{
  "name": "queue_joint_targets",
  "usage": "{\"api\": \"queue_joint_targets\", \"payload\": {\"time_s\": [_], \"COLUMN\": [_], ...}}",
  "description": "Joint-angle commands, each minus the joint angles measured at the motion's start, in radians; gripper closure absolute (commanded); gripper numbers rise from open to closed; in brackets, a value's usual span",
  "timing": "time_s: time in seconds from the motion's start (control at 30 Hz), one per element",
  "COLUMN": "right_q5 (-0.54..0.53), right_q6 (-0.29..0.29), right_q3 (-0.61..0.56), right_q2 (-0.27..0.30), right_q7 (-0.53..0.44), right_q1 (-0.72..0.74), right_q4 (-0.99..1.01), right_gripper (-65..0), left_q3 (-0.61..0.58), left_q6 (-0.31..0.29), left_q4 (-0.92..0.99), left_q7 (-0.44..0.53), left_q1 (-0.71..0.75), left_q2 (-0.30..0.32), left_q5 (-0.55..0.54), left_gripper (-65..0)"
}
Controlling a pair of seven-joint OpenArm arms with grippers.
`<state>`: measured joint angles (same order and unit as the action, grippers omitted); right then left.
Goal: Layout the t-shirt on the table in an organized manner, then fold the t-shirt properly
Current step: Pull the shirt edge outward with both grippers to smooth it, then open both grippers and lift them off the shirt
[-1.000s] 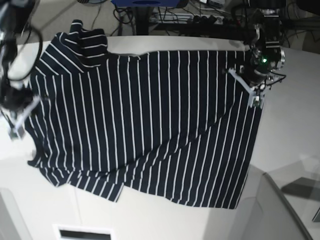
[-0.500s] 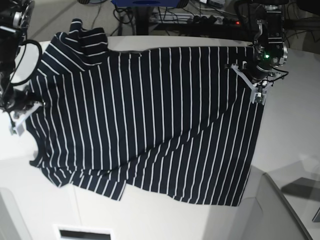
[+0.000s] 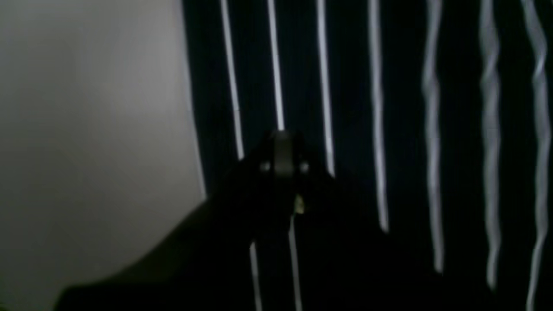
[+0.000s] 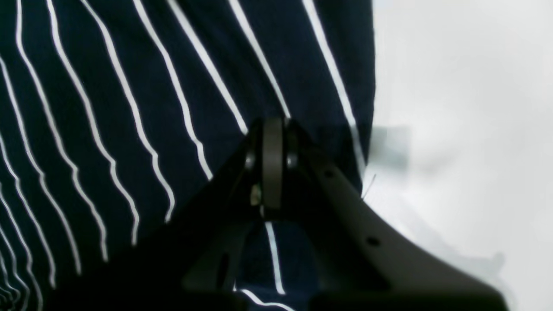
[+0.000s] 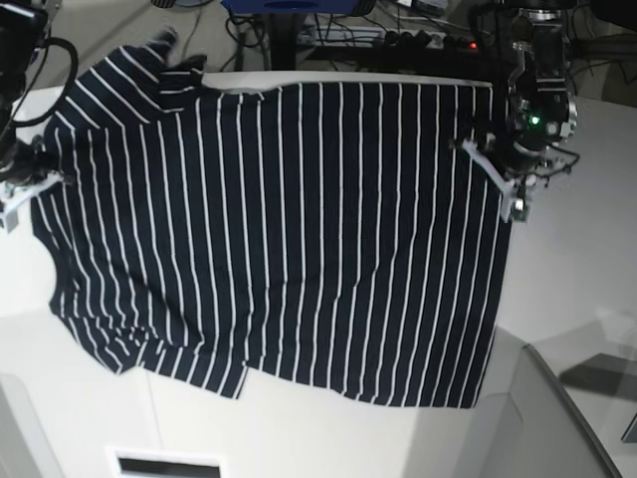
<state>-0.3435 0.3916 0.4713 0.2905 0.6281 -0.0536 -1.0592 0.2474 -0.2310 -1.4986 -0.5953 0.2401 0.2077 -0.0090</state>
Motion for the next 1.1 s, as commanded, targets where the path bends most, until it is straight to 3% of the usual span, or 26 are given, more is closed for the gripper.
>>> {"api": "queue_joint_targets", "payload": {"time_s": [0.0, 0.2, 0.3, 0.7, 0.93, 1.07], "right_q5": [0.028, 0.028, 0.028, 0.027, 0.028, 0.028], "right_q6": [-0.012, -0.02, -0.076, -0.095, -0.095, -0.095], "right_q3": [0.001, 0.001, -0.006, -0.009, -0.01, -0.01], "right_q2": [0.009, -0.026, -0.033, -0.057, -0.055, -0.052], "right_q7": [0.048, 0.071, 0.071, 0.077, 0.085, 0.077], "right_q1": [-0.022, -0.078, -0.107, -0.13, -0.116, -0.113], "right_q4": [-0.013, -0.123, -0.178, -0.292, -0.281, -0.227], "right_gripper": [-0.5, -0.5, -0.5, -0.3, -0.3, -0.3], "left_q3": [0.003, -0.009, -0.041, -0.067, -0.059, -0.056], "left_q6": [0.008, 0.008, 0.009, 0.008, 0.008, 0.008], "left_q4": [-0.021, 0.034, 0.088, -0.026, 0.088, 0.082], "left_q7": [0.016, 0.016, 0.016, -0.055, -0.05, -0.05], "left_q1": [-0.031, -0.147, -0.173, 0.043, 0.049, 0.075], "left_q2": [0.014, 0.006, 0.003, 0.042, 0.055, 0.058], "left_q5": [-0.001, -0.001, 0.001, 0.002, 0.143, 0.171], "left_gripper": [0.0, 0.0, 0.0, 0.0, 0.0, 0.0]}}
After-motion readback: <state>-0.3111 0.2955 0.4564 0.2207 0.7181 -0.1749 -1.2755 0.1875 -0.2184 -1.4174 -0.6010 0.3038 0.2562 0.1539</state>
